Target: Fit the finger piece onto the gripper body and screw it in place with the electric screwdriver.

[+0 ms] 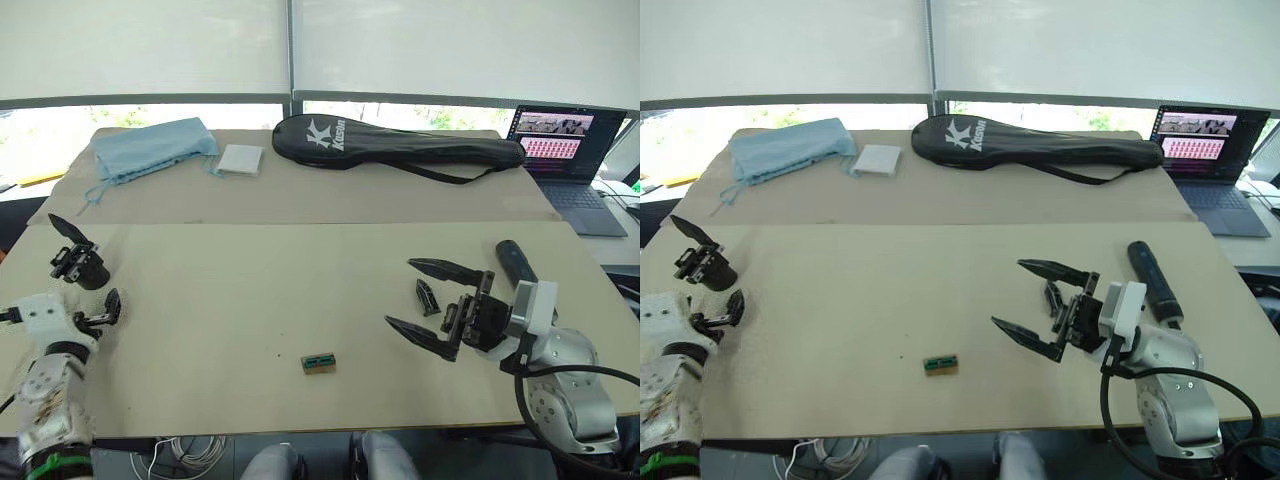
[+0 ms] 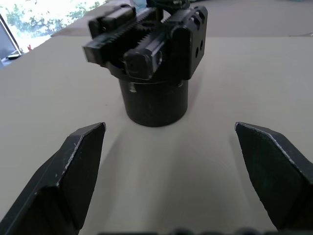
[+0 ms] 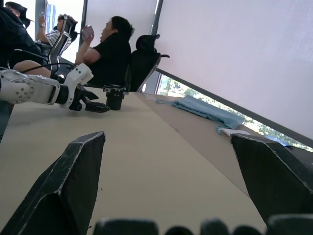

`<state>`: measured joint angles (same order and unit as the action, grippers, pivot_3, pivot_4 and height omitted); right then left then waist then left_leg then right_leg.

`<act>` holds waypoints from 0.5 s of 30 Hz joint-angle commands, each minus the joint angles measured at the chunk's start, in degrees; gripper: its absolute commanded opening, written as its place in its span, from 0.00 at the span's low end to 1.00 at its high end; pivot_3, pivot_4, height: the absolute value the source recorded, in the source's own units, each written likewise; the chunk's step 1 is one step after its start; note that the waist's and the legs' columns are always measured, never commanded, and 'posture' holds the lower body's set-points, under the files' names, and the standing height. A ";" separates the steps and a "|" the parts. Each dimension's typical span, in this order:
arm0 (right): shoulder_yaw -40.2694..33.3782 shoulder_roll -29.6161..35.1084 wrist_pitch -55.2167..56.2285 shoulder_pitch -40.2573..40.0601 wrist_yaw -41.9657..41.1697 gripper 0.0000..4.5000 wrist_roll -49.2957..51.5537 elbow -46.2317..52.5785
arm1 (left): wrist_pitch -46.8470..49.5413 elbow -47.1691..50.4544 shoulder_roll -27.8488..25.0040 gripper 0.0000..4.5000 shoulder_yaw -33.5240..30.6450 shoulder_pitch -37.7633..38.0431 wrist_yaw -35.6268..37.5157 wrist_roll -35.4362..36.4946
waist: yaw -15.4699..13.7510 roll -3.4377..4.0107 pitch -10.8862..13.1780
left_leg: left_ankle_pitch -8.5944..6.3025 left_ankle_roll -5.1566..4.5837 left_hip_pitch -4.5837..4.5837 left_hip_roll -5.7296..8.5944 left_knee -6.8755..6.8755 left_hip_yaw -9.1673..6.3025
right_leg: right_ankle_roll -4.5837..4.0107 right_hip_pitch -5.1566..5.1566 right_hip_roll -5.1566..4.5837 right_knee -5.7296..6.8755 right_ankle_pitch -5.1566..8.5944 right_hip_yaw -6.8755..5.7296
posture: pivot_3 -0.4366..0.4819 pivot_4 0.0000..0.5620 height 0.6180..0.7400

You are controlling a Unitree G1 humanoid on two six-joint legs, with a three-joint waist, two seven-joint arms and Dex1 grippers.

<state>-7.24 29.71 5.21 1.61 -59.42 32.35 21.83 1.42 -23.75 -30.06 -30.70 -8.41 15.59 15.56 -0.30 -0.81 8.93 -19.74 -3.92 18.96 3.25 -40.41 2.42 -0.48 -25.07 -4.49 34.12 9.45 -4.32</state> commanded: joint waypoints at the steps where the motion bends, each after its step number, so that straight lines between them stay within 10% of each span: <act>1: -1.73 0.24 2.21 -1.36 -0.45 0.99 0.71 0.61 | -2.41 -4.05 -1.83 1.00 0.31 -3.16 -2.28 -1.81 | -0.10 0.00 0.00 | 0.02 0.04 -0.01 -0.01 0.01 0.00 | -0.01 0.01 -0.01 0.00 0.01 -0.01 | 0.48 0.27 1.00; 15: -1.88 -0.28 5.62 -5.63 -0.91 0.99 0.17 -0.28 | -11.72 -24.71 -5.45 1.00 3.82 -16.14 -4.64 -5.86 | -0.43 0.01 0.01 | 0.11 0.19 -0.09 -0.05 0.01 -0.01 | -0.04 0.06 -0.16 0.07 -0.01 0.01 | 0.48 0.27 1.00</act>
<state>-7.93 29.64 8.83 -3.79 -60.65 32.24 20.42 -8.37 -47.11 -33.95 -27.25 -23.53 10.79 10.43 -0.73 -0.80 8.94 -19.63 -3.73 18.86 3.20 -40.40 2.41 -0.52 -25.01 -4.66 34.20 9.44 -4.32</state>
